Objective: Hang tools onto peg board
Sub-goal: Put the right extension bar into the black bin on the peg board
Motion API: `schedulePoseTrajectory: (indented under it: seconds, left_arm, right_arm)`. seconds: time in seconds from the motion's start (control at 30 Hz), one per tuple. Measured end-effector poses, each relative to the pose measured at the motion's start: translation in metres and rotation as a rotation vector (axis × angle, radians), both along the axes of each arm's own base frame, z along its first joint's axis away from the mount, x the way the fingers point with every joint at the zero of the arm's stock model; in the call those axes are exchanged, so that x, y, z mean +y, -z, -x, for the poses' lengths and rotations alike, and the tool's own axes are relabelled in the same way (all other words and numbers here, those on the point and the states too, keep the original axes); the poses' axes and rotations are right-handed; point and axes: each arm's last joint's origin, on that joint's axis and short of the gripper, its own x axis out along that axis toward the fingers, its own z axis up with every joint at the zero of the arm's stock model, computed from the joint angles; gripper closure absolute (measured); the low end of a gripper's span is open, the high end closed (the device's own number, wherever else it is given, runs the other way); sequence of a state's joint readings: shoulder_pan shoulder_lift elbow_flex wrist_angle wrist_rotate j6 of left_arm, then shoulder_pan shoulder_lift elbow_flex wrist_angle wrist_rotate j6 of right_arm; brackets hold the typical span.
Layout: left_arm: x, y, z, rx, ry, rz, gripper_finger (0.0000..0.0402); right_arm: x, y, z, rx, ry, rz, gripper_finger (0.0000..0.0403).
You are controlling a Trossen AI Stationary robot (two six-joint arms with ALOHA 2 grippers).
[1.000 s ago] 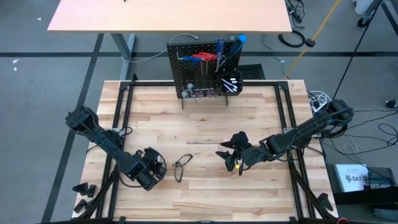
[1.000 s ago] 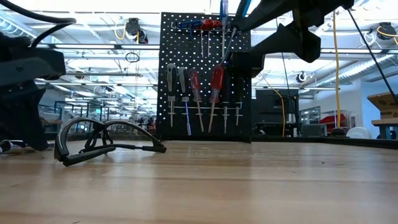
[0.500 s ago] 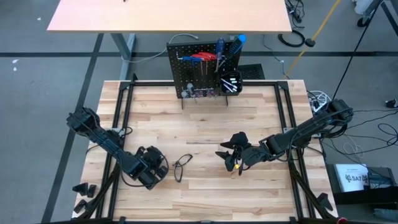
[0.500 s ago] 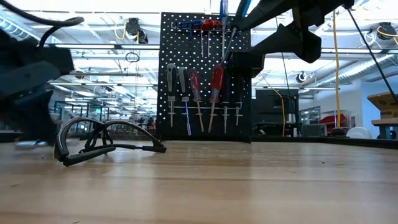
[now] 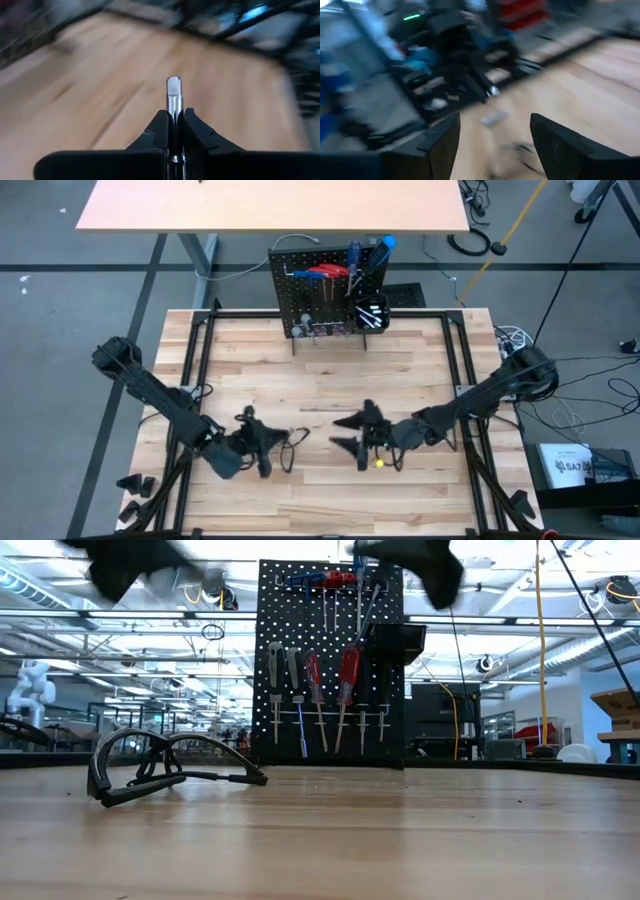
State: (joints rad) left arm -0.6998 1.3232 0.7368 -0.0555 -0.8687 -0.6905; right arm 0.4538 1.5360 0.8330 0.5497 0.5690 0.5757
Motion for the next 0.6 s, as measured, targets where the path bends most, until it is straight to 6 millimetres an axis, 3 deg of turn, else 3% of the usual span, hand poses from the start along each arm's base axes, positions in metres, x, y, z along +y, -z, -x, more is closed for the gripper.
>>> schedulePoseTrajectory:
  seconds: [0.1,0.2,0.4,0.6]
  left_arm:
    - [-0.011,-0.022,-0.010,-0.139,0.202,-0.057,0.0376]
    - [-0.014,-0.035,-0.013,-0.238,0.290,-0.123,0.0376]
    - [-0.009,-0.028,-0.015,-0.119,0.208,-0.333,0.0376]
    - [-0.006,-0.020,-0.018,-0.043,0.136,-0.474,0.0376]
  right_arm:
    - [0.005,0.000,-0.015,-0.138,-0.098,0.013,0.0170]
    - [0.003,0.000,-0.028,-0.199,-0.043,-0.116,0.0170]
    - [0.006,0.010,-0.050,-0.199,-0.017,-0.324,0.0170]
    - [0.007,0.017,-0.063,-0.189,0.004,-0.358,0.0170]
